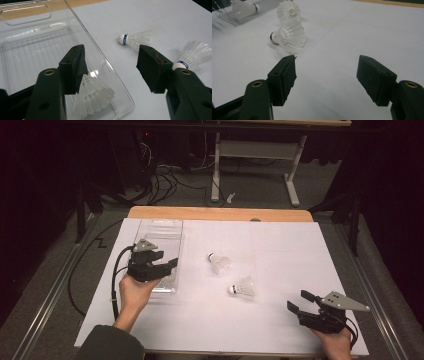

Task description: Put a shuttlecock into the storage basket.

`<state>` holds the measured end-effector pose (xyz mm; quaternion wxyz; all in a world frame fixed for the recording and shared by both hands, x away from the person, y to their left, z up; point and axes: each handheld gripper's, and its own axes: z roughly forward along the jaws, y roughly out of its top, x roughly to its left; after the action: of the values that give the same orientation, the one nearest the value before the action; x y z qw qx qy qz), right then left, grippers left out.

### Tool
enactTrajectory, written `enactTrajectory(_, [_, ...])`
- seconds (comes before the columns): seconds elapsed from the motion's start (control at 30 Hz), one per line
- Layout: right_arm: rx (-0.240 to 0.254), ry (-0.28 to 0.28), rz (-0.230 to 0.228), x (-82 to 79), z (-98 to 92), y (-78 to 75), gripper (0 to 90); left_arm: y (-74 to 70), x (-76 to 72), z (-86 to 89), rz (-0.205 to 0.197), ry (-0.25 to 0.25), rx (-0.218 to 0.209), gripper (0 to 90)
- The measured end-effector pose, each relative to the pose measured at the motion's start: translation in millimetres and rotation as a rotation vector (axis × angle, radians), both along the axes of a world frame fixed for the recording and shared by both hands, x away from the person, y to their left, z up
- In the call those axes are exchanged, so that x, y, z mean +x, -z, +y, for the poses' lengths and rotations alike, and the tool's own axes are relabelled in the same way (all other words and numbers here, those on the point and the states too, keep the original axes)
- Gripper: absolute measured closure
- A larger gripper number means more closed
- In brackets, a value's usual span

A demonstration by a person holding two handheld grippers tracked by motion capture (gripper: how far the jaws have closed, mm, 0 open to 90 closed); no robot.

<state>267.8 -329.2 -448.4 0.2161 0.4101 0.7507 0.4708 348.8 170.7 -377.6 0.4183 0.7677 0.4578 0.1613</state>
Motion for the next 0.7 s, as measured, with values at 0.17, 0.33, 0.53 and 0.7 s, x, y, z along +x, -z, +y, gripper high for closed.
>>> enactTrajectory(0.17, [-0.001,0.0,-0.001,0.0,0.6,0.0,32.0,1.6,-7.4,2.8,-0.02,-0.006,-0.017,40.3])
enactTrajectory(0.33, [0.0,0.0,-0.002,-0.2,0.3,-0.1,32.0,5.1,-12.9,7.7,-0.022,-0.011,-0.027,40.3])
enactTrajectory(0.53, [0.002,0.002,0.0,0.4,0.2,-0.1,32.0,6.9,-17.0,10.4,-0.031,-0.013,-0.038,39.6])
enactTrajectory(0.7, [0.007,-0.007,-0.01,-0.7,0.7,-0.9,31.8,8.3,-21.3,12.8,-0.045,-0.016,-0.038,39.0])
